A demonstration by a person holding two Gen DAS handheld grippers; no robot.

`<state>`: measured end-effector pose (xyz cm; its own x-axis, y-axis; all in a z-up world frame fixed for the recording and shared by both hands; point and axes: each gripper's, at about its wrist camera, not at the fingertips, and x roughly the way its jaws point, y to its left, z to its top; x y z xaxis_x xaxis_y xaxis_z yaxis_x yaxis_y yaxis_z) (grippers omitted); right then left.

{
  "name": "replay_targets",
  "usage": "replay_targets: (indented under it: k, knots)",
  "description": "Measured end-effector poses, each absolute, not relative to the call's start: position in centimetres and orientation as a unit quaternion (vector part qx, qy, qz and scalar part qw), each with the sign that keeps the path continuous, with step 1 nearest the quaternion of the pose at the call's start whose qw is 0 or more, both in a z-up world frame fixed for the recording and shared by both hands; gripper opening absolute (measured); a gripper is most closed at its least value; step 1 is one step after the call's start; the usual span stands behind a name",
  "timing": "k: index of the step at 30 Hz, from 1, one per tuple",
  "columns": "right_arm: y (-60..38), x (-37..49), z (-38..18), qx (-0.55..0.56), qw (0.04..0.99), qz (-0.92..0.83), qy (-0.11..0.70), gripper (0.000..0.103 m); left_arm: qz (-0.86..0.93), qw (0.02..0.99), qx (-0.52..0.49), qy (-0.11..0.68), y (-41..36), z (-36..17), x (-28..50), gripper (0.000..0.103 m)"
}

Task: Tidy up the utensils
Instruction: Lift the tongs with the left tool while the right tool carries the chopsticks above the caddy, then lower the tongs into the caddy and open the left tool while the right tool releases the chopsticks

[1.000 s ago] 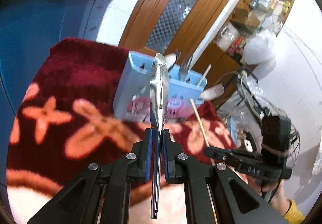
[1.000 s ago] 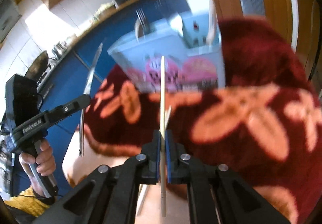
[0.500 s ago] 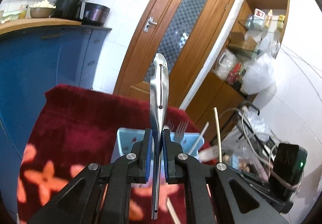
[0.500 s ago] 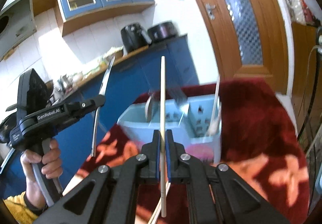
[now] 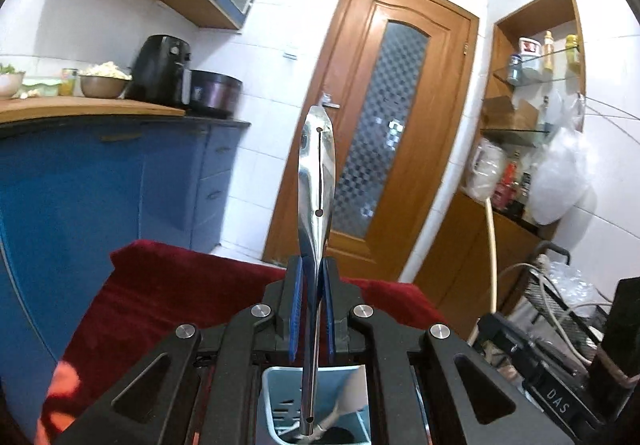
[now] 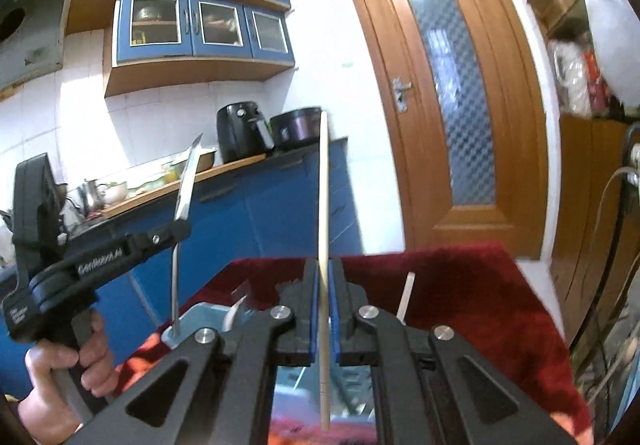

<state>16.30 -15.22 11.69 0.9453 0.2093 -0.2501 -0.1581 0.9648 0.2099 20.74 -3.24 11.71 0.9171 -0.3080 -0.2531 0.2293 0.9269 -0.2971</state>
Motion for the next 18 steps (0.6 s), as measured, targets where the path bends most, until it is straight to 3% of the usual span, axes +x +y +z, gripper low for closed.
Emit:
replay_targets:
  k: [7, 18]
  knots:
    - [-14.2, 17.7, 10.4, 0.055, 0.991, 0.073, 0.095, 0.006, -0.116, 0.978, -0.119, 0.125, -3.7, 9.0, 20.3, 0.01]
    - [-14.5, 17.9, 8.2, 0.071, 0.984, 0.089, 0.134, 0.006, -0.106, 0.984, -0.07, 0.123, -5.8, 6.7, 19.0, 0.01]
